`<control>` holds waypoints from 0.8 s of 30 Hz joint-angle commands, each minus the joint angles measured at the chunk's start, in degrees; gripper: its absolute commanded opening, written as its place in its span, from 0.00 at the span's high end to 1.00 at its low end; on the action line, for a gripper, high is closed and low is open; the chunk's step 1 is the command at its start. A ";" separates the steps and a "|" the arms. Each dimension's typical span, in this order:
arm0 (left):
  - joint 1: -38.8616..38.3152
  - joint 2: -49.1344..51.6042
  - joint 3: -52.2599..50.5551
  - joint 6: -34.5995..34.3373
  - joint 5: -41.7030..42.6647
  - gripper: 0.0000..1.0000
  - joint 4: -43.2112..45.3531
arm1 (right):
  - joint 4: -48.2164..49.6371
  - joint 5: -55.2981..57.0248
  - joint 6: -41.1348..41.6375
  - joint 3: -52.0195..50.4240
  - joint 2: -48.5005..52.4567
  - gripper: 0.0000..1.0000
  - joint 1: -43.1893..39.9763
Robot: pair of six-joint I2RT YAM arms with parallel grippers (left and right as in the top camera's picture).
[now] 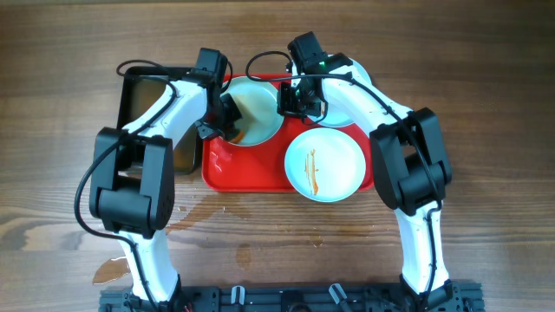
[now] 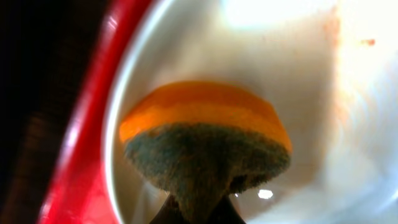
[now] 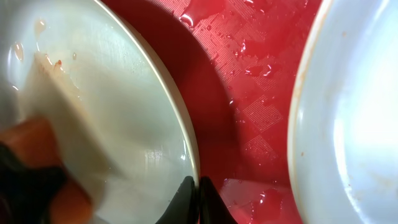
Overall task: Clean dirty plates on tray and stack at the side
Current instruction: 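Scrub the plate held by the right gripper with the left-held sponge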
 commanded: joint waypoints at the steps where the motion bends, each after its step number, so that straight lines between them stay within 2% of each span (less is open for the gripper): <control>1: -0.46 3.72 -2.91 14.69 15.58 0.96 1.38 | -0.11 -0.33 -0.39 -0.15 0.85 0.96 0.24; 3: -1.07 3.72 -2.91 19.26 16.92 0.96 5.70 | -0.11 -0.35 -0.37 -0.15 0.83 0.96 0.24; 5: -1.60 3.87 -2.91 20.65 16.87 0.96 10.60 | -0.11 -0.57 -0.35 -0.15 0.85 0.96 0.24; 10: -1.44 7.78 -2.91 14.73 14.58 0.96 21.70 | -0.04 -0.55 -0.37 -0.15 0.83 0.96 0.24; 13: 0.24 9.99 -2.91 11.52 13.46 0.96 24.81 | -0.07 -0.55 -0.37 -0.15 0.85 0.96 0.24; 16: 3.48 10.03 -2.91 3.61 8.13 0.96 24.90 | 0.09 -0.55 -0.39 -0.15 0.85 0.96 0.24; 19: 7.89 10.03 -2.91 -5.05 7.89 0.96 23.45 | 0.11 -0.55 -0.37 -0.15 0.85 0.96 0.24; 21: 9.86 10.03 -2.91 -7.26 12.94 0.96 20.68 | 0.22 -0.55 -0.35 -0.15 0.83 0.95 0.24; 24: 9.46 10.01 -2.91 -5.92 23.78 0.96 15.56 | 0.52 -0.57 -0.37 -0.15 0.85 0.96 0.24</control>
